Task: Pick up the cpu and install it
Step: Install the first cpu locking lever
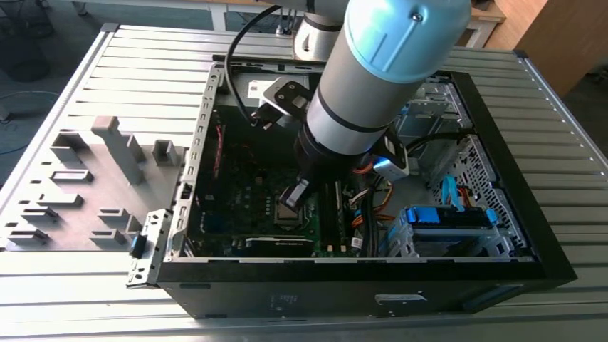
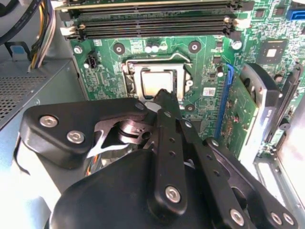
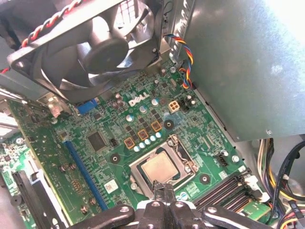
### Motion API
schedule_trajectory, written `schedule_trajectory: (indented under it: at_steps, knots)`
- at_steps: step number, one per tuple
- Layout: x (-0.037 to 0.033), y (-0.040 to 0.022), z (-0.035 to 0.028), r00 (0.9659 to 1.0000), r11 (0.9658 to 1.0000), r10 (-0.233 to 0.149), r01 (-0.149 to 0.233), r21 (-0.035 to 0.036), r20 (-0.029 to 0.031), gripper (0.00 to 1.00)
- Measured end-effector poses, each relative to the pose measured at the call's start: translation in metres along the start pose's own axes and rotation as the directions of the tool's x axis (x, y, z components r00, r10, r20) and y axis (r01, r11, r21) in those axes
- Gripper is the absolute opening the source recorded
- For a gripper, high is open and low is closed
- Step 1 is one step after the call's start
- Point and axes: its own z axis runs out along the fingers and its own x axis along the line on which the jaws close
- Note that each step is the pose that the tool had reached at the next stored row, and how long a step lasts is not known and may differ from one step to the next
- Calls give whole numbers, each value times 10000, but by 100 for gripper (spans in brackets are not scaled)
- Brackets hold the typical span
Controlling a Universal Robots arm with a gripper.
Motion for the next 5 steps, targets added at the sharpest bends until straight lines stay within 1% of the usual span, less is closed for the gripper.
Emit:
schedule_trajectory:
  at_steps: [5]
  knots:
    - [0, 1, -4, 10000, 10000, 0, 0, 0, -2, 11]
